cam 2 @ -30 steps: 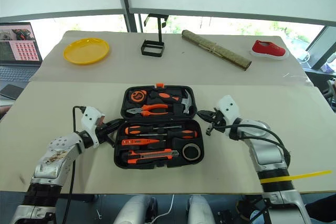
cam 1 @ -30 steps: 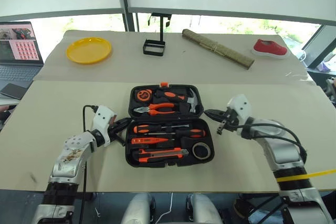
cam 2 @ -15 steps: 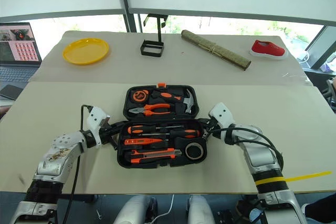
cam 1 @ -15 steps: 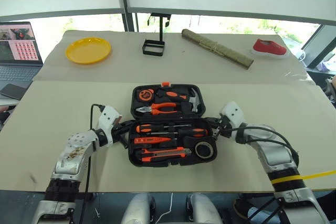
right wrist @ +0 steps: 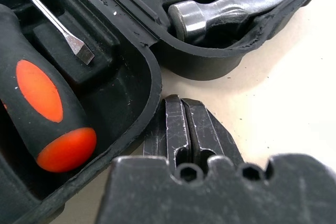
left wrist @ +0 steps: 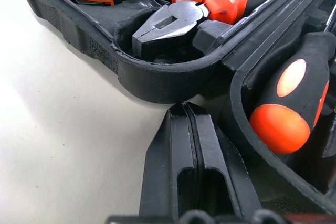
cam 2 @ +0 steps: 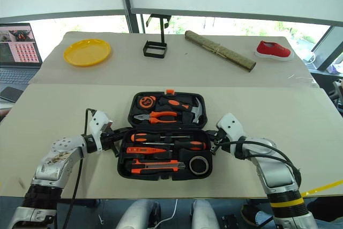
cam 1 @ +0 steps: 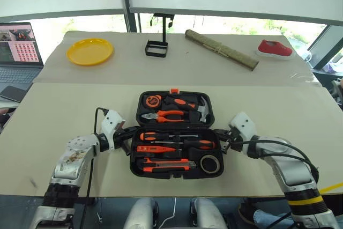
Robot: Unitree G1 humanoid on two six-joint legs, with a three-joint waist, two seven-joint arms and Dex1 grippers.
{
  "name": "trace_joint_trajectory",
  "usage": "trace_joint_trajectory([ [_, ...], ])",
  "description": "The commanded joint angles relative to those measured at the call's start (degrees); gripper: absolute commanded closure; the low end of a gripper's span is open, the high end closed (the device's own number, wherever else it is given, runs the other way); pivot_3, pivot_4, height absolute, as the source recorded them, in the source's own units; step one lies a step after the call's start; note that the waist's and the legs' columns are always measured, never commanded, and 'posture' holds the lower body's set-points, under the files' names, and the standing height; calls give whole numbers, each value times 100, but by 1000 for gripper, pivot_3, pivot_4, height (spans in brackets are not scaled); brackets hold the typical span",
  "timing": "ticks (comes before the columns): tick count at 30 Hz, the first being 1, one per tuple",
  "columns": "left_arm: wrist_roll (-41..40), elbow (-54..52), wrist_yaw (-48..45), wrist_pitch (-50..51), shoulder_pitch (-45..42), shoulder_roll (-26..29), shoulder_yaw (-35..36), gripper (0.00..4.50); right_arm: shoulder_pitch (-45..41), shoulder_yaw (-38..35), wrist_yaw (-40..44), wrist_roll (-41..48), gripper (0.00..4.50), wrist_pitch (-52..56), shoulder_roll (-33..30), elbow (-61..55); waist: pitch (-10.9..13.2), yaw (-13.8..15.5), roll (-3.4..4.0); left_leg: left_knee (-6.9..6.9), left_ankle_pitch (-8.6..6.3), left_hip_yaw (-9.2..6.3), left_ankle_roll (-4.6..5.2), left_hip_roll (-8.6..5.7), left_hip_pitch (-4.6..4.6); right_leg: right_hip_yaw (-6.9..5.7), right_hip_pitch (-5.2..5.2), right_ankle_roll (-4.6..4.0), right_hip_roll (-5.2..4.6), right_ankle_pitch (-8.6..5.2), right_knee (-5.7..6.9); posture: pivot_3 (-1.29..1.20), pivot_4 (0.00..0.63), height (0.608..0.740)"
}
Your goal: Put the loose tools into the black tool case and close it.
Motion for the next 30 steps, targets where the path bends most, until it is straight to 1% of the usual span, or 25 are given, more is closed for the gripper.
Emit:
trace_joint_trajectory([
  [1,-266,-513,219,783,117,367,432,3720,-18,-427,102,452,4500,441,-210,-349,0,-13,0,0,0,0,0,2,0,1,0,0,2,0,0,0,150,740],
  [2,-409,-629,162,1052,157,522,547,3396,-54,-529,190,583,3922,588,-313,-380,1,-17,-1,0,1,0,-1,4,0,2,-2,0,5,0,1,0,150,740],
  [3,-559,-721,134,1353,175,699,690,2879,-95,-596,354,731,3616,755,-474,-416,1,-28,-1,-1,1,0,-2,6,1,3,-3,-1,6,0,2,0,150,740],
  [5,-741,-815,122,1825,161,986,860,2242,-198,-666,517,936,2953,1033,-711,-432,1,-45,-1,-2,1,0,-2,7,4,5,-3,-3,8,-2,4,0,150,740],
  [6,-805,-827,75,2105,130,1193,903,1822,-299,-697,606,1097,2587,1281,-838,-444,1,-51,-1,-1,1,0,-2,8,5,5,-3,-4,9,-2,5,0,150,740],
  [8,-1090,-818,-147,2721,-7,1596,987,1097,-685,-817,667,1527,1908,2047,-989,-431,2,-71,-3,-2,1,0,-2,9,7,5,-2,-5,11,-3,5,0,150,740],
  [10,-1240,-765,-36,3173,-280,1744,1033,398,-1143,-848,558,1814,1251,2763,-1039,-354,4,-79,-4,-2,3,-1,-5,11,9,6,-3,-6,14,-3,7,0,150,740],
  [11,-1233,-713,106,3375,-440,1765,1009,43,-1379,-746,471,1818,891,3141,-1110,-278,4,-81,-4,0,3,-1,-5,10,9,6,-3,-6,13,-3,11,0,150,740],
  [12,-1253,-609,367,3683,-729,1654,1013,0,-1837,-574,404,1873,649,3810,-1141,-29,4,-72,-4,0,4,-2,-6,10,8,6,-3,-6,14,-3,11,0,150,740],
  [13,-1272,-531,621,3997,-998,1525,1025,0,-2216,-502,332,1943,201,4280,-1091,225,4,-68,-5,1,4,-4,-6,8,8,4,-1,-6,13,-3,11,0,150,740],
  [14,-1370,-457,887,4425,-1309,1312,1109,0,-2607,-405,238,1939,33,4630,-1005,528,5,-60,-6,3,5,-3,-6,6,8,6,-1,-6,13,-2,13,0,150,740],
  [16,-1465,-386,1291,5016,-1747,963,1243,0,-3155,-271,-20,1807,33,5005,-810,1048,9,-43,-15,4,7,-5,-6,4,4,3,-1,-5,12,-1,13,0,150,740],
  [19,-1426,-431,1686,5593,-2122,675,1192,0,-3616,47,-263,1550,33,5059,-643,1555,9,-50,-20,3,6,-6,-6,0,-3,2,-5,-5,15,0,13,0,150,740],
  [22,-1372,-454,1896,5761,-2317,438,1042,0,-3841,428,-345,1331,33,4877,-541,1941,9,-69,-20,-3,7,-6,-6,-1,-19,3,-15,-4,17,1,24,0,150,740],
  [25,-1287,-399,2081,5816,-2374,317,963,0,-3959,672,-344,1180,33,4741,-478,2243,9,-87,-20,0,9,-4,-11,-3,-43,2,-32,1,13,4,19,0,150,740],
  [26,-1271,-425,2113,5822,-2334,315,914,0,-3978,725,-338,1146,33,4717,-462,2300,9,-90,-20,0,21,-4,-30,-4,-44,3,-31,3,13,4,16,0,150,740],
  [30,-1335,-491,2239,5904,-2168,156,934,0,-4052,663,-416,1178,33,4844,-275,2499,9,-107,-20,-2,14,-6,-18,-3,-43,1,-29,3,13,5,14,0,150,740],
])
